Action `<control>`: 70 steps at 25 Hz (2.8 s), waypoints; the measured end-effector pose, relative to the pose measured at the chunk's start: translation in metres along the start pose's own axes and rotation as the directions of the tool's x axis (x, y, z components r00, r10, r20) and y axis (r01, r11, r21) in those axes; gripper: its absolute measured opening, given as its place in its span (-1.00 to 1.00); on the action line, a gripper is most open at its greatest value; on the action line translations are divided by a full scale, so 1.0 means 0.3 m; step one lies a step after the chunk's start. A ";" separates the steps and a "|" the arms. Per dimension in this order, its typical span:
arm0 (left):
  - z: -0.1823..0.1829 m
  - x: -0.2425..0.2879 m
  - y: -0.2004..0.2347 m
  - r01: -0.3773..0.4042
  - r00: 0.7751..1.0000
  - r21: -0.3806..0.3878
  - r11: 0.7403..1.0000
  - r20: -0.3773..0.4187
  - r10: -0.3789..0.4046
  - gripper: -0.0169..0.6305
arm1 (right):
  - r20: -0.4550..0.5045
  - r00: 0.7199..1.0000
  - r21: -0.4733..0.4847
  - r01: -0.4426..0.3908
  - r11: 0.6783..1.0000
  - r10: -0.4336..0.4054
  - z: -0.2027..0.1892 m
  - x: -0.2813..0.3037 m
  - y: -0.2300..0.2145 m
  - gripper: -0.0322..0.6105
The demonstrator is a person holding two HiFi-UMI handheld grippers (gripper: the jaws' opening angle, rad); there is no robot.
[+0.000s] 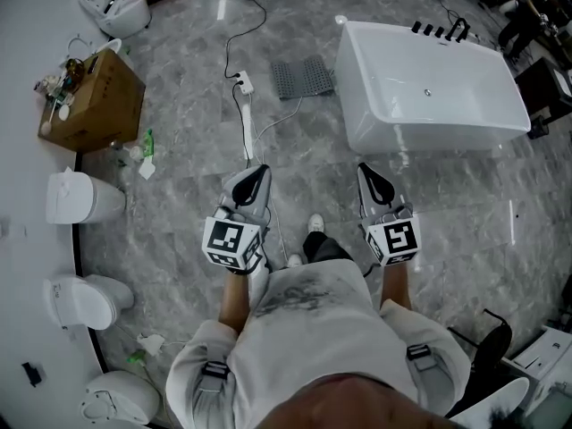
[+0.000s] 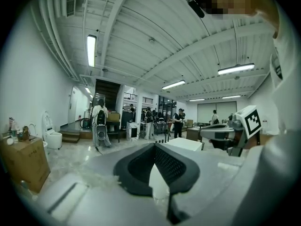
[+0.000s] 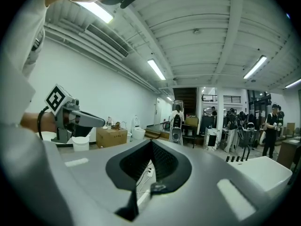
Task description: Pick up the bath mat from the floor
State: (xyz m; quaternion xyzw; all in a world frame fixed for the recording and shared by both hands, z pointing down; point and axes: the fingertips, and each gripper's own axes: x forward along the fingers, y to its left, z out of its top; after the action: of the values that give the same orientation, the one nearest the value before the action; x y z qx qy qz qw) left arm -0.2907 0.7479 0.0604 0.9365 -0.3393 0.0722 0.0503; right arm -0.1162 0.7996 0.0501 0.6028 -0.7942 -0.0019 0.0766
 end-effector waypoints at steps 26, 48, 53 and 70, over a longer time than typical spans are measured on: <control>0.097 0.631 0.081 -0.027 0.999 0.019 0.999 -0.030 0.027 -0.94 | 0.017 0.997 0.040 -0.075 0.996 0.075 -0.050 0.378 -0.516 -0.89; 0.177 1.077 0.585 0.036 0.999 -0.007 0.999 -0.035 -0.036 -0.94 | -0.075 0.997 -0.009 -0.017 1.000 0.017 -0.022 1.000 -0.718 -0.89; 0.179 1.141 0.711 0.049 0.998 -0.013 0.999 -0.029 -0.050 -0.94 | -0.085 0.996 -0.016 0.007 1.000 -0.008 -0.019 1.133 -0.734 -0.89; 0.179 1.422 0.960 0.035 0.999 -0.030 0.999 -0.026 -0.035 -0.94 | -0.090 0.996 -0.018 0.000 1.000 -0.002 -0.018 1.466 -0.862 -0.89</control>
State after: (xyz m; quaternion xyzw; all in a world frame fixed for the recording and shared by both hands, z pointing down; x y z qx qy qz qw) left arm -0.1465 0.2520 0.0928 0.9404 -0.3233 0.0788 0.0702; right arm 0.0169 0.3083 0.0833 0.6020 -0.7896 0.0179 0.1176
